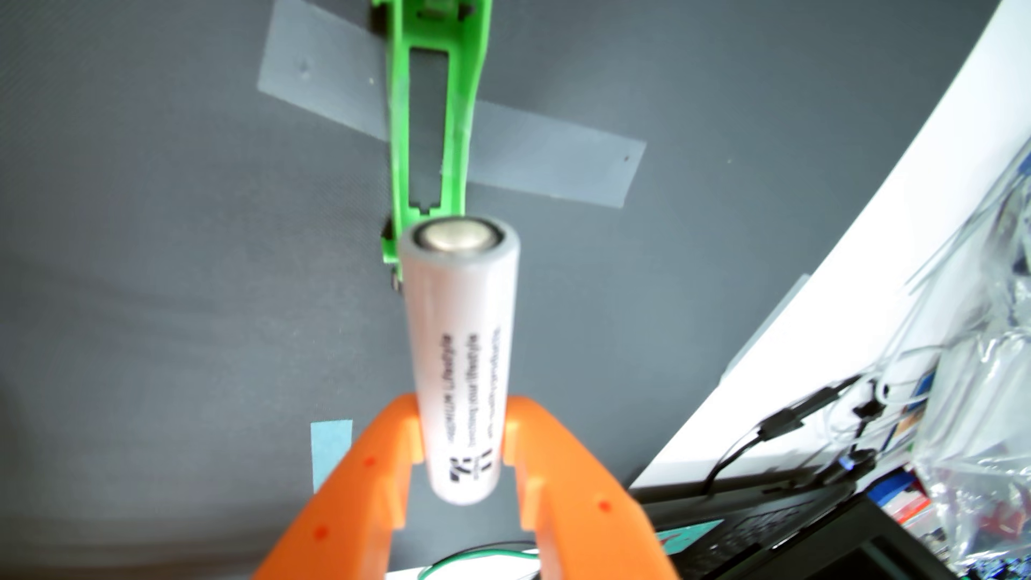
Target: Insert Battery
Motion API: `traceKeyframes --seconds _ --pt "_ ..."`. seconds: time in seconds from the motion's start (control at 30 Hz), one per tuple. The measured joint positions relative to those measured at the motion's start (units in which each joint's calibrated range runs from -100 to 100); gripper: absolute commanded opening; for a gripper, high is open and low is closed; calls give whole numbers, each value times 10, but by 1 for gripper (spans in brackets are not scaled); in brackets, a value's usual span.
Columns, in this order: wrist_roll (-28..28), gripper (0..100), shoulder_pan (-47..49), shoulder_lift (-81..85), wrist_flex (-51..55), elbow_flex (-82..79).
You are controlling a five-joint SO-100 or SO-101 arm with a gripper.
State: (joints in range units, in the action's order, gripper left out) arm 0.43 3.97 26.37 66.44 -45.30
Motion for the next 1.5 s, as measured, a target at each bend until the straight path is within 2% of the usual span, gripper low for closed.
traceKeyframes --seconds 0.17,0.5,1.5 --pt "5 1 48 -11 -5 0" --pt "-8 1 50 -110 -66 0" --pt "-25 1 55 -115 -90 -26"
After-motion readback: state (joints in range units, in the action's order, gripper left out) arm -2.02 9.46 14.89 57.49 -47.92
